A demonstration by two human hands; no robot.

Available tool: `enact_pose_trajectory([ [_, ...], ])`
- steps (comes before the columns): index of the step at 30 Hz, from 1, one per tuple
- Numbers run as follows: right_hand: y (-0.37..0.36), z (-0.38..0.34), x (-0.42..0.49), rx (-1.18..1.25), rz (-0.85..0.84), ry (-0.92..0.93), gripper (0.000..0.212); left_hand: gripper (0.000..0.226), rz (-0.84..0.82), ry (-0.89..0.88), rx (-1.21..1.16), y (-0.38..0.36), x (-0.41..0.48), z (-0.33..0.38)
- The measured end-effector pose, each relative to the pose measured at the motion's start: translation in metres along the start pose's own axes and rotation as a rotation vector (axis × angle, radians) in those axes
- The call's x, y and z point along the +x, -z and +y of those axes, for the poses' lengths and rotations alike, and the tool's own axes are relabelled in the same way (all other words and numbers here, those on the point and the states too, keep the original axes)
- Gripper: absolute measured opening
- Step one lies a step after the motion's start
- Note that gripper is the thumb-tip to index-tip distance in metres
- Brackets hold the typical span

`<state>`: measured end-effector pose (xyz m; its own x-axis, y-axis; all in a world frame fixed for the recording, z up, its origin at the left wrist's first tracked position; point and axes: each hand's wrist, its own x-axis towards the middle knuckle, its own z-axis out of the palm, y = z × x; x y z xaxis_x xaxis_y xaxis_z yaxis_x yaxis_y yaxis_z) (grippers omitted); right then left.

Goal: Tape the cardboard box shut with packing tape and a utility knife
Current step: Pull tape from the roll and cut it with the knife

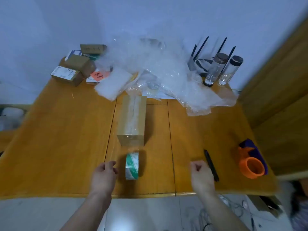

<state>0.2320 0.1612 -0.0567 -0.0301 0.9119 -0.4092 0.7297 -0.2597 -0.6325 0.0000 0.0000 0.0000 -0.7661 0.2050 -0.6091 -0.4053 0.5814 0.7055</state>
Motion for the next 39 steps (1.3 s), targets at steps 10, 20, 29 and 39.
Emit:
enact_pose_trajectory([
  [10,0.042,0.045,0.067,-0.442,0.08,-0.127,0.05,0.032,0.013,-0.007,0.019,-0.012,0.017,-0.013],
  [20,0.033,0.028,0.067,-0.362,0.016,0.011,0.029,0.021,0.007,-0.013,-0.024,-0.022,0.016,-0.009],
  [29,0.025,-0.045,-0.001,0.176,-0.429,0.16,0.022,0.037,-0.171,-0.08,0.045,-0.027,0.002,0.004],
  [39,0.021,-0.089,-0.021,0.078,-0.679,0.378,0.024,0.034,-0.218,0.012,0.011,-0.033,0.01,0.008],
])
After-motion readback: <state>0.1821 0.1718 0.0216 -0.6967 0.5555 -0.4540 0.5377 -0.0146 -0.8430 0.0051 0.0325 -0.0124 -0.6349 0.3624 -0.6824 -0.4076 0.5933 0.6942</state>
